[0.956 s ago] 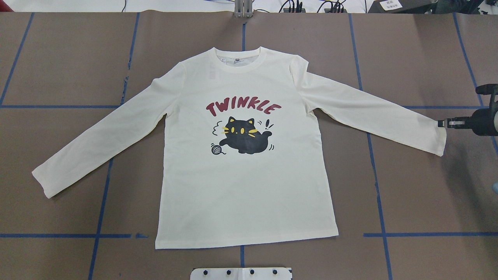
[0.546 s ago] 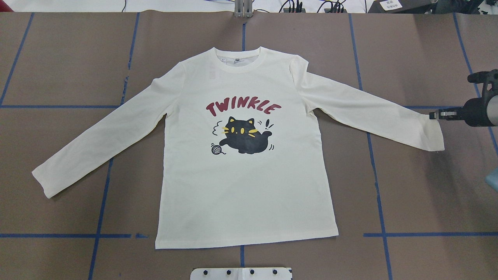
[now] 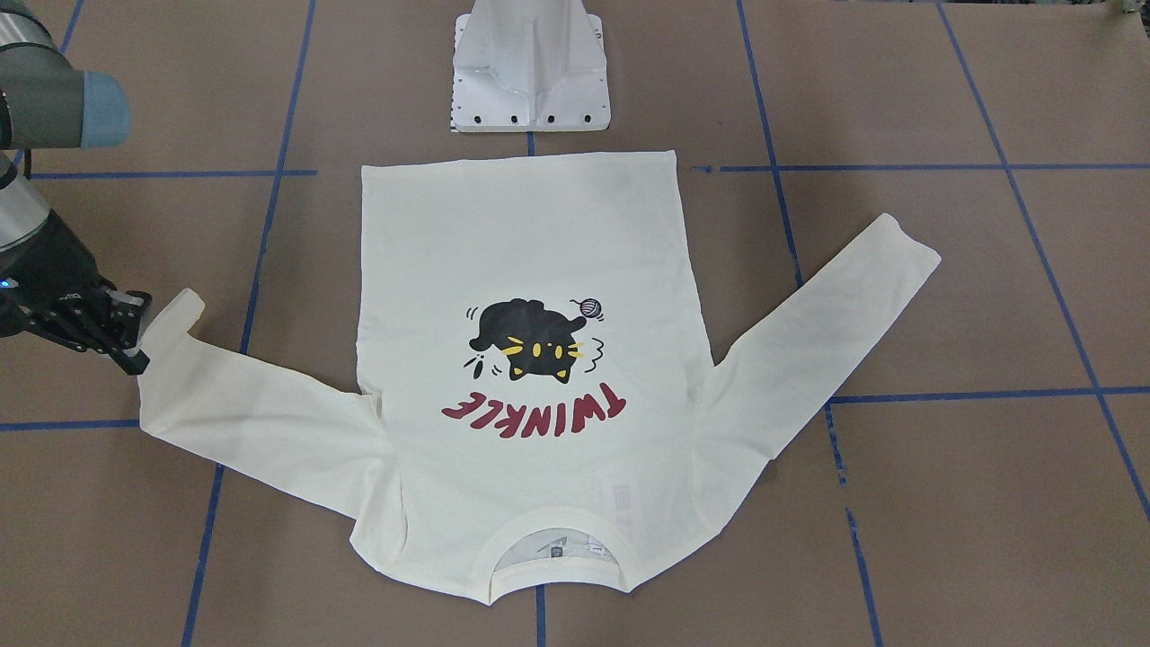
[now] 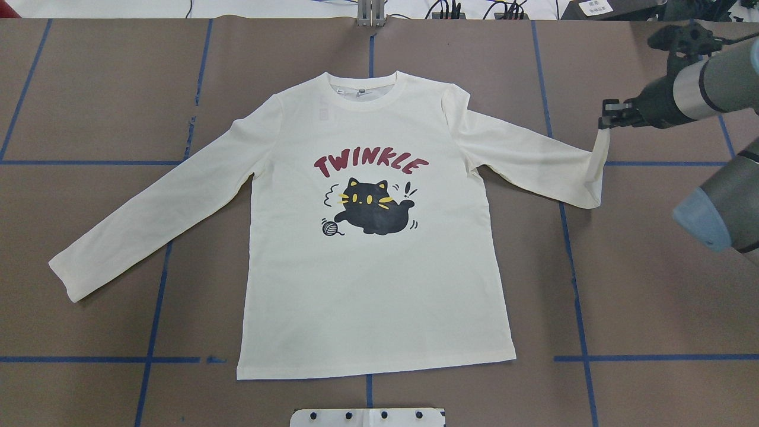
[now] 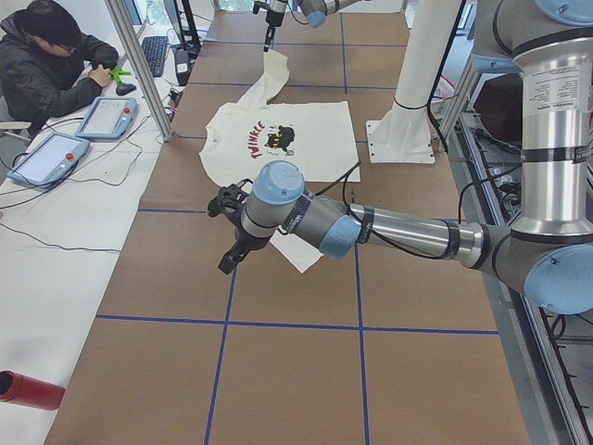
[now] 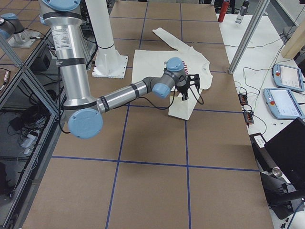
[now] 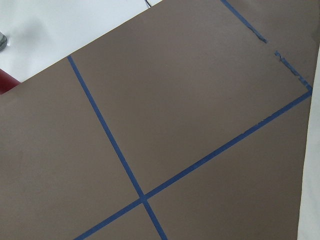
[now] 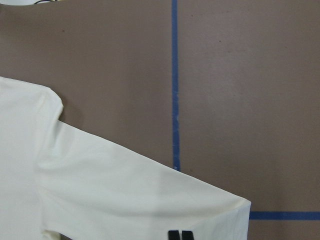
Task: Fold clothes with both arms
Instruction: 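Grasp the sleeve cuff with the right gripper and lift it, then carry the sleeve across the shirt body and lay it down with the right gripper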
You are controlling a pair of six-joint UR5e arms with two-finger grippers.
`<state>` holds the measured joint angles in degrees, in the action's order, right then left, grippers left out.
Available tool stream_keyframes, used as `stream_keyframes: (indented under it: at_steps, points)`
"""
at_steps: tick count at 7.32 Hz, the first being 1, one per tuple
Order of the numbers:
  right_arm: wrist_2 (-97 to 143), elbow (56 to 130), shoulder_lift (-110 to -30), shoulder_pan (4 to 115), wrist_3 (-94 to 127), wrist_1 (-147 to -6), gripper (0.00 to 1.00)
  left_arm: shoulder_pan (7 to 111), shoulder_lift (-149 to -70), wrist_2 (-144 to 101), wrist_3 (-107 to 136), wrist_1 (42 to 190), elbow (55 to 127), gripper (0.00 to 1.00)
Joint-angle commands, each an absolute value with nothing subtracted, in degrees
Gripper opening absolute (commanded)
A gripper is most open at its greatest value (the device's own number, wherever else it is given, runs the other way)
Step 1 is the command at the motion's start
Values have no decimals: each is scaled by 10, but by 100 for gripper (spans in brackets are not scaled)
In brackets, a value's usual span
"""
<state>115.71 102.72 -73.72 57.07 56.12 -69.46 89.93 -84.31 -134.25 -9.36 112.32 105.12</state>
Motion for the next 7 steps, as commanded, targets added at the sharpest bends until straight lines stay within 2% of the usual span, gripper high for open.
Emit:
stream_keyframes:
  at_steps: [1, 3, 5, 6, 7]
  points:
    - [1101, 1027, -549, 528, 605, -912, 0, 900, -841, -1341, -93, 1123, 1050, 99]
    - [1026, 1003, -444, 479, 615, -936, 0, 903, -840, -1341, -94, 1123, 1049, 99]
    - [955, 838, -288, 413, 679, -933, 0, 906, -839, -1341, -94, 1123, 1047, 100]
    - [904, 769, -247, 372, 699, -923, 0, 908, -839, -1341, -93, 1123, 1046, 99]
    - [865, 722, -243, 335, 720, -874, 0, 908, -839, -1341, -93, 1123, 1045, 99]
